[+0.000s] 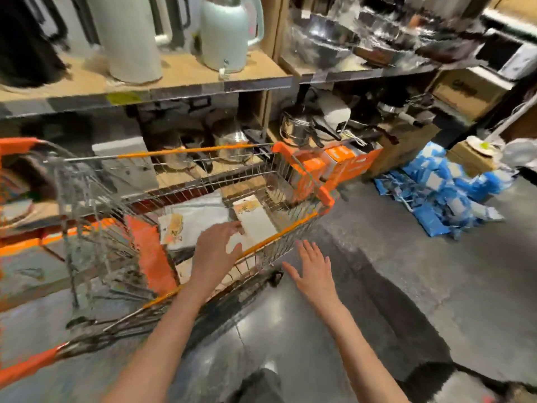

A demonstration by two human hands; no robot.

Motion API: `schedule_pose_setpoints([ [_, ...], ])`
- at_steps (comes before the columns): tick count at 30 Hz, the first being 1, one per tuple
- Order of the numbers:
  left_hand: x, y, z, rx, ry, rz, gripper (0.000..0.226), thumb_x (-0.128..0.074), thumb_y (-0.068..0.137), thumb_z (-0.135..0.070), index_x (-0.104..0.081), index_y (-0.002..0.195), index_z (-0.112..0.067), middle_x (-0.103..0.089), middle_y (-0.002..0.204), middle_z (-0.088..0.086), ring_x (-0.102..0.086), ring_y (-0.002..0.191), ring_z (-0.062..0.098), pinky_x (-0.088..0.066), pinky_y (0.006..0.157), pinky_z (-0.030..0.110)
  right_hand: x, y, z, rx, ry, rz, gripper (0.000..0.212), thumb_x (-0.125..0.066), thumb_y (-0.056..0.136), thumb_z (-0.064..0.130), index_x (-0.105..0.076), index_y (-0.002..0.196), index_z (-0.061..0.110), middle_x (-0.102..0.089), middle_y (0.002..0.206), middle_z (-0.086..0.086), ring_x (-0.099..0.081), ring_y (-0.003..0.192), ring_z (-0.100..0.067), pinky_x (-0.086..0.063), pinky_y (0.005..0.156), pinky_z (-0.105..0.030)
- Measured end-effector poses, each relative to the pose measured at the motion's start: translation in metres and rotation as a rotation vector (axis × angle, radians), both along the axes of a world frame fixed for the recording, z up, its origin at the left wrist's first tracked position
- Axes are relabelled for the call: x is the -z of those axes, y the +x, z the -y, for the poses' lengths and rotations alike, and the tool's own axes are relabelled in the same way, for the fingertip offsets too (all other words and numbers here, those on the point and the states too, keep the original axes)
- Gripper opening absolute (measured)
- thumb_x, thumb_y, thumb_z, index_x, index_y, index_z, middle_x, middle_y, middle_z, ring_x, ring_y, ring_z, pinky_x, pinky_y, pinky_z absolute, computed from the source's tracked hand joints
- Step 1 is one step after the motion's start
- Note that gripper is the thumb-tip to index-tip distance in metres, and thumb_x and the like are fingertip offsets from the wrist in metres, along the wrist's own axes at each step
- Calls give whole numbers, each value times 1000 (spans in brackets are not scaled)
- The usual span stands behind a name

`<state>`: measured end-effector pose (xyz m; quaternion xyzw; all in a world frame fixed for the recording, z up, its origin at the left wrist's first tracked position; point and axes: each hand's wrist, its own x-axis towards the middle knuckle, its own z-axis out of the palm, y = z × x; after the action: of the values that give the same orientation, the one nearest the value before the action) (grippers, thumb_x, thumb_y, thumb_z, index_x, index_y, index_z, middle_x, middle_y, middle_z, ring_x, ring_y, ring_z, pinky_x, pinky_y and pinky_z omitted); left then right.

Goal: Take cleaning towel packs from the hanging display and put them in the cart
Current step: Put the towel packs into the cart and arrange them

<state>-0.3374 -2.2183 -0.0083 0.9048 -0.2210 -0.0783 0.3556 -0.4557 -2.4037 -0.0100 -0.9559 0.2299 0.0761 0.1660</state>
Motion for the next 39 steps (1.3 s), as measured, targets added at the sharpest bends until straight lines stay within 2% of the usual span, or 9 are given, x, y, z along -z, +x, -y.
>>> schedule_pose_setpoints([
  [3, 2, 14, 22, -121, 0, -27, 49, -59, 89, -27, -47, 137, -21, -52, 134, 1, -44, 126, 23, -33, 107, 39, -5, 36, 38, -124, -17, 9, 65, -39, 97, 47, -14, 150, 20, -13, 158, 1, -6, 146, -16, -8, 116, -43],
  [8, 8, 43, 39, -233, 23, -19, 48, -56, 92, -28, -43, 139, -25, -45, 143, -2, -35, 134, 22, -26, 110, 39, 3, 100, 69, -313, -16, 36, 63, -40, 96, 47, -22, 148, 14, -23, 155, -4, -14, 144, -21, -12, 115, -41],
  [15, 45, 86, 29, -366, 52, -99, 50, -57, 91, -27, -42, 139, -28, -45, 141, -3, -34, 134, 22, -26, 110, 39, 54, 190, 84, -398, 67, -27, 65, -37, 96, 51, -20, 149, 19, -19, 157, -1, -11, 145, -19, -12, 118, -45],
  [23, 104, 154, 49, -345, 81, -183, 51, -55, 91, -29, -41, 140, -29, -45, 140, -5, -35, 132, 18, -27, 109, 35, 125, 272, 106, -341, 80, -73, 66, -46, 92, 51, -27, 146, 20, -33, 151, -2, -27, 140, -23, -27, 111, -47],
  [27, 131, 177, 63, -387, 15, -211, 57, -44, 82, -44, -48, 135, -24, -52, 134, -4, -43, 126, 18, -34, 107, 38, 161, 301, 116, -326, 118, -109, 66, -50, 91, 48, -30, 145, 17, -38, 148, -3, -34, 135, -24, -31, 108, -47],
  [30, 152, 197, 74, -428, -22, -214, 57, -46, 77, -38, -55, 129, -17, -59, 127, 2, -52, 119, 24, -40, 103, 40, 197, 324, 125, -271, 219, -134, 65, -52, 89, 48, -32, 143, 19, -43, 144, -3, -38, 132, -24, -34, 106, -47],
  [33, 174, 218, 82, -440, 32, -199, 57, -49, 77, -33, -54, 130, -12, -58, 129, 8, -52, 120, 29, -37, 103, 39, 230, 348, 131, -206, 285, -146, 67, -57, 89, 42, -30, 145, 16, -39, 146, -5, -36, 134, -25, -32, 109, -44],
  [37, 199, 224, 89, -517, -40, -288, 76, -34, 70, -57, -50, 133, -18, -51, 135, 4, -43, 126, 25, -33, 108, 41, 275, 368, 129, -195, 324, -194, 65, -61, 89, 29, -30, 144, 12, -38, 147, -8, -40, 132, -25, -33, 109, -38],
  [39, 213, 223, 90, -542, -47, -300, 77, -33, 68, -59, -49, 133, -23, -51, 133, 2, -43, 125, 23, -36, 106, 39, 295, 375, 130, -183, 358, -217, 67, -63, 88, 26, -30, 144, 13, -38, 147, -7, -44, 128, -25, -36, 107, -39],
])
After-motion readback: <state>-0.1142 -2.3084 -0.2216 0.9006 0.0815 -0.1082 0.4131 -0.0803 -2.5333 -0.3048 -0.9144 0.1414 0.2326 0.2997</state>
